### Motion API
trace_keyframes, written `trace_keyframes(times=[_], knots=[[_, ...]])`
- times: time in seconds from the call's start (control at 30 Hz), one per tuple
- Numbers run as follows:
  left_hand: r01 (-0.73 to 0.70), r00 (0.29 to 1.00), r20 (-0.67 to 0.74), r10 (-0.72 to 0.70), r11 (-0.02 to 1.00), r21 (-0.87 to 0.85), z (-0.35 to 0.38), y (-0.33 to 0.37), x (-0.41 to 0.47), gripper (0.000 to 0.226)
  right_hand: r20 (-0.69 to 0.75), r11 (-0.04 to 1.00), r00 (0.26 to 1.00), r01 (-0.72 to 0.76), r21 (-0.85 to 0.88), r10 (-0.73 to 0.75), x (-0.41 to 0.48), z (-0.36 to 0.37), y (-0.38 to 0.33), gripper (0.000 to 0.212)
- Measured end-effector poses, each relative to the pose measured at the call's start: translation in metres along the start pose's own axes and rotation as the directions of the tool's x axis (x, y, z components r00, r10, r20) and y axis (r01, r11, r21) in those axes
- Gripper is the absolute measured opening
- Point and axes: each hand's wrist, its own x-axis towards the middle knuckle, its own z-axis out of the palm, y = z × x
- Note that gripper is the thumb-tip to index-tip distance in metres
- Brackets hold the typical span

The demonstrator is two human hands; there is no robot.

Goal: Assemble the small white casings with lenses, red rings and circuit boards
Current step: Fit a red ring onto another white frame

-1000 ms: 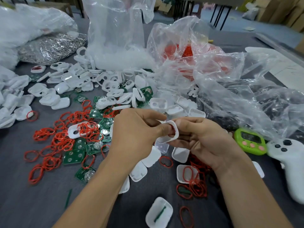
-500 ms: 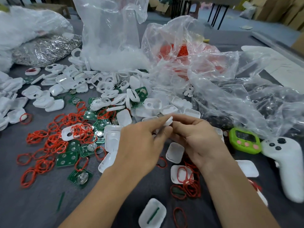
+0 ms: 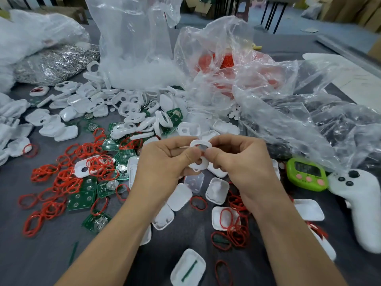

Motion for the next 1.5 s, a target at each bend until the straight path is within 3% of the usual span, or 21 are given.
trace_keyframes(times=[0.07, 0.17, 0.37, 0.5, 0.53, 0.63, 0.73, 0.8, 0.87, 0.93, 1.0, 1.13, 1.33, 1.5], knots=[[-0.049, 0.997, -0.061, 0.052, 0.997, 0.053, -0.001, 0.000, 0.000, 0.014, 0.025, 0.995, 0.997, -0.079, 0.057, 0.078, 0.001, 0.000, 0.002, 0.019], [-0.046, 0.998, -0.045, 0.048, 0.998, 0.035, -0.001, 0.002, -0.002, 0.018, 0.089, 0.964, 0.970, -0.235, 0.125, 0.225, 0.004, 0.001, 0.005, 0.011], [0.052, 0.998, -0.033, -0.056, 0.994, -0.098, -0.004, 0.005, 0.000, 0.015, 0.185, 0.925, 0.940, -0.321, 0.201, 0.286, 0.009, -0.001, 0.006, 0.005], [0.007, 0.999, 0.033, -0.003, 0.990, -0.139, -0.007, 0.005, 0.000, 0.019, 0.331, 0.850, 0.881, -0.436, 0.296, 0.337, 0.008, -0.004, 0.002, 0.035], [-0.013, 0.999, 0.049, 0.020, 0.989, -0.144, -0.008, 0.006, 0.000, 0.020, 0.365, 0.829, 0.863, -0.466, 0.309, 0.349, 0.008, -0.004, 0.001, 0.034], [-0.160, 0.987, 0.000, 0.160, 0.985, 0.061, -0.010, 0.003, 0.000, 0.032, 0.400, 0.796, 0.833, -0.516, 0.316, 0.381, 0.008, 0.000, 0.003, 0.019], [-0.309, 0.931, -0.045, 0.361, 0.850, 0.426, -0.004, -0.003, -0.007, 0.030, 0.382, 0.799, 0.842, -0.507, 0.323, 0.379, 0.009, 0.002, 0.006, 0.025], [-0.357, 0.898, -0.047, 0.437, 0.788, 0.501, -0.001, -0.003, -0.010, 0.032, 0.393, 0.798, 0.843, -0.503, 0.332, 0.367, 0.008, 0.002, 0.005, 0.023], [-0.373, 0.900, -0.032, 0.434, 0.809, 0.454, -0.004, -0.002, -0.009, 0.035, 0.370, 0.780, 0.854, -0.497, 0.379, 0.365, 0.008, 0.001, 0.004, 0.013], [-0.307, 0.943, -0.035, 0.330, 0.907, 0.288, -0.005, 0.000, -0.006, 0.033, 0.292, 0.754, 0.880, -0.472, 0.457, 0.374, 0.009, 0.003, 0.004, 0.009], [-0.190, 0.976, -0.081, 0.205, 0.969, 0.160, -0.005, 0.001, -0.003, 0.029, 0.144, 0.784, 0.921, -0.384, 0.488, 0.362, 0.011, 0.003, 0.007, 0.025], [-0.038, 0.969, -0.241, 0.057, 0.996, 0.083, -0.006, -0.002, 0.001, 0.025, -0.138, 0.971, 0.984, -0.081, 0.225, 0.114, 0.012, -0.001, 0.008, 0.025], [0.006, 0.988, -0.156, -0.018, 0.997, -0.077, -0.002, -0.003, 0.001, 0.031, -0.135, 0.986, 0.978, 0.150, -0.073, -0.159, 0.008, 0.009, 0.014, 0.014], [0.106, 0.990, -0.056, -0.126, 0.956, -0.274, -0.002, -0.001, 0.002, 0.033, -0.128, 0.922, 0.955, 0.216, -0.321, -0.268, 0.006, 0.012, 0.019, 0.016]])
